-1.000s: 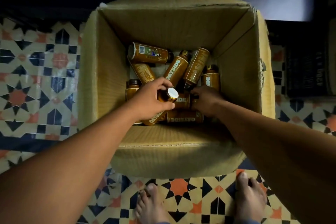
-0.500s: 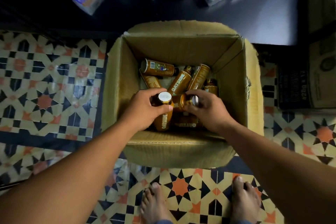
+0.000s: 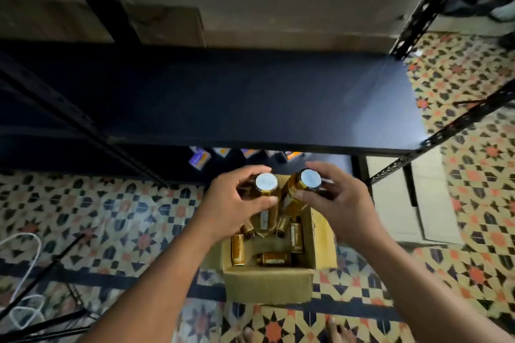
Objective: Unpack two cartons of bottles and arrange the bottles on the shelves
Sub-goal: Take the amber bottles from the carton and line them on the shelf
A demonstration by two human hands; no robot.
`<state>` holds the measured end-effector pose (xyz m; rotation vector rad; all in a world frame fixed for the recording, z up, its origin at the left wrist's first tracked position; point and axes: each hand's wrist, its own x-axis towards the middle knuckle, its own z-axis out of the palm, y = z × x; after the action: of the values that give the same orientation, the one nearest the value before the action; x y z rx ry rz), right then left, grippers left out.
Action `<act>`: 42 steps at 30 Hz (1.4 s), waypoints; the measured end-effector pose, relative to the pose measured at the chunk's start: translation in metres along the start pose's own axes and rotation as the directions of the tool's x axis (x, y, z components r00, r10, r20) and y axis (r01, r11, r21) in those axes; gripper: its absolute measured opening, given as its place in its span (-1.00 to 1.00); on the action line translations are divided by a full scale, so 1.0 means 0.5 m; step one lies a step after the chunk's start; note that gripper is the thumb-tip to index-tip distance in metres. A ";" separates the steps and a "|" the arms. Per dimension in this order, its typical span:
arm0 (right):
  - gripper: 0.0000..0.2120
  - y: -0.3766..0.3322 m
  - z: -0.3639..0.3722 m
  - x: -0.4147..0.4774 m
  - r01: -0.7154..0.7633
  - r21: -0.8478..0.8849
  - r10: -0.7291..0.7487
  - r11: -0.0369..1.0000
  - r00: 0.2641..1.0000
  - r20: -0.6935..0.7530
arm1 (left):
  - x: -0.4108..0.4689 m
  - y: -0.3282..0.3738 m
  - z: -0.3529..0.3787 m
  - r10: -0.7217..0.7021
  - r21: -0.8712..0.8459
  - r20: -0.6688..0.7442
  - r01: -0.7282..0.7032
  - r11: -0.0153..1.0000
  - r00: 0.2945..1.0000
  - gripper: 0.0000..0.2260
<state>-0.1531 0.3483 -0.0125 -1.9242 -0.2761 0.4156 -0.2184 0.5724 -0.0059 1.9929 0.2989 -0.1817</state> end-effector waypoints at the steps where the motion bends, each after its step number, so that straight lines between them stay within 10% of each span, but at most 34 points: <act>1: -0.54 -0.074 -0.026 -0.013 0.029 0.005 -0.029 1.000 0.999 -0.023 | -0.019 0.071 -0.036 0.029 0.002 -0.009 -0.029 1.000 1.000 -0.54; 16: -0.61 -0.734 -0.320 -0.145 0.445 -0.149 -0.469 0.883 0.846 -0.254 | -0.223 0.756 -0.316 0.433 -0.024 -0.065 -0.435 0.900 0.899 -0.56; 42: -0.60 -0.626 -0.638 0.208 0.366 -0.271 -0.399 0.890 0.913 -0.078 | 0.168 0.916 -0.066 0.307 0.040 -0.295 -0.310 0.950 0.905 -0.57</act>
<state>0.0734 0.2370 0.3706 -2.0700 -0.6352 -0.0143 -0.0056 0.4274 0.3834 2.0290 0.1693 0.3265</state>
